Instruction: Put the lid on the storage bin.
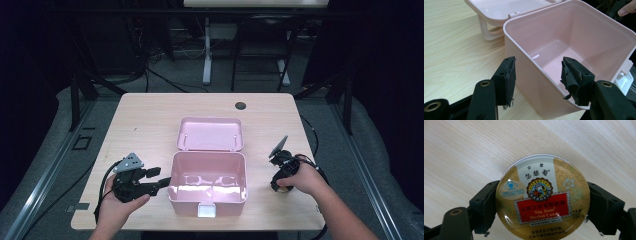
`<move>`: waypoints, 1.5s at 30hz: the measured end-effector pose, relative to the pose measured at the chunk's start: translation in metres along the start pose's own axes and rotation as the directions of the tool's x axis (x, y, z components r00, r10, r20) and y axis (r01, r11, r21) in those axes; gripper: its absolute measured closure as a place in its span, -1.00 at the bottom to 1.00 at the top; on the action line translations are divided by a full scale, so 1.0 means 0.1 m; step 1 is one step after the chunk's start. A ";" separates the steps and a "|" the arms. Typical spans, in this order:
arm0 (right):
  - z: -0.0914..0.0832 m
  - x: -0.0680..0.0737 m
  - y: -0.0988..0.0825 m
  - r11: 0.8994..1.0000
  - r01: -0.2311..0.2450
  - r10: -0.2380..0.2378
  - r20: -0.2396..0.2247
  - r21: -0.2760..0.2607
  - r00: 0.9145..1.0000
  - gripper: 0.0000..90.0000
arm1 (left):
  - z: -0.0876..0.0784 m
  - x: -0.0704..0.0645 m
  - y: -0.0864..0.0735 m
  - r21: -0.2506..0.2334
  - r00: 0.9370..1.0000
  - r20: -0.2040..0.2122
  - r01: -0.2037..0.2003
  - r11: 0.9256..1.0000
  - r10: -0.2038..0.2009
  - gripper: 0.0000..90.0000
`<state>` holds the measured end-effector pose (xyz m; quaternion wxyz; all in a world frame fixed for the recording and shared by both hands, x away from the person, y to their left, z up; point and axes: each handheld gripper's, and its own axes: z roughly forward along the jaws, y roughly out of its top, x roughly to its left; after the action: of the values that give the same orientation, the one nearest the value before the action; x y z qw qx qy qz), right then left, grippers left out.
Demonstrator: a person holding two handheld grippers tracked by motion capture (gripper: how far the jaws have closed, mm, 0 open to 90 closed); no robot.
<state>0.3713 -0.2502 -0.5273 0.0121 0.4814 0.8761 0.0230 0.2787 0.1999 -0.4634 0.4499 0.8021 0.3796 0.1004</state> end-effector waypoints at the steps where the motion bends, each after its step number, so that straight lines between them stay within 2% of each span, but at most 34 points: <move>1: -0.02 0.01 0.00 1.000 0.004 -0.004 0.001 -0.003 1.000 -0.56 | -0.01 0.00 0.00 0.003 1.000 0.003 0.000 1.000 0.000 0.01; 4: -0.10 0.05 0.02 1.000 0.019 -0.019 0.009 0.013 1.000 -0.56 | -0.01 0.01 0.00 -0.003 1.000 -0.003 0.000 1.000 0.000 0.01; 10: -0.22 0.11 0.05 0.999 0.036 -0.036 0.007 0.012 0.999 -0.56 | -0.04 0.03 0.01 -0.008 1.000 -0.003 0.011 1.000 -0.011 0.01; 25: -0.57 0.18 0.12 0.998 0.068 -0.068 0.024 -0.018 0.997 -0.56 | -0.05 0.03 0.00 -0.007 1.000 -0.003 0.007 1.000 -0.007 0.01; 34: -0.69 0.19 0.15 0.997 0.069 -0.068 0.031 -0.034 0.997 -0.56 | -0.04 0.04 0.01 -0.007 1.000 -0.002 0.005 1.000 -0.005 0.01; 41: -0.78 0.23 0.17 0.996 0.087 -0.087 0.037 -0.018 0.996 -0.56 | -0.05 0.04 0.00 -0.012 1.000 -0.003 0.009 1.000 -0.009 0.01; 45: -0.84 0.27 0.19 0.995 0.099 -0.098 0.035 -0.028 0.995 -0.56 | -0.05 0.04 0.00 -0.014 1.000 -0.004 0.012 1.000 -0.012 0.01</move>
<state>0.3688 -0.2196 -0.4426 0.0353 0.4377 0.8980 0.0274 0.2792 0.2058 -0.4608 0.4554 0.7964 0.3846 0.1022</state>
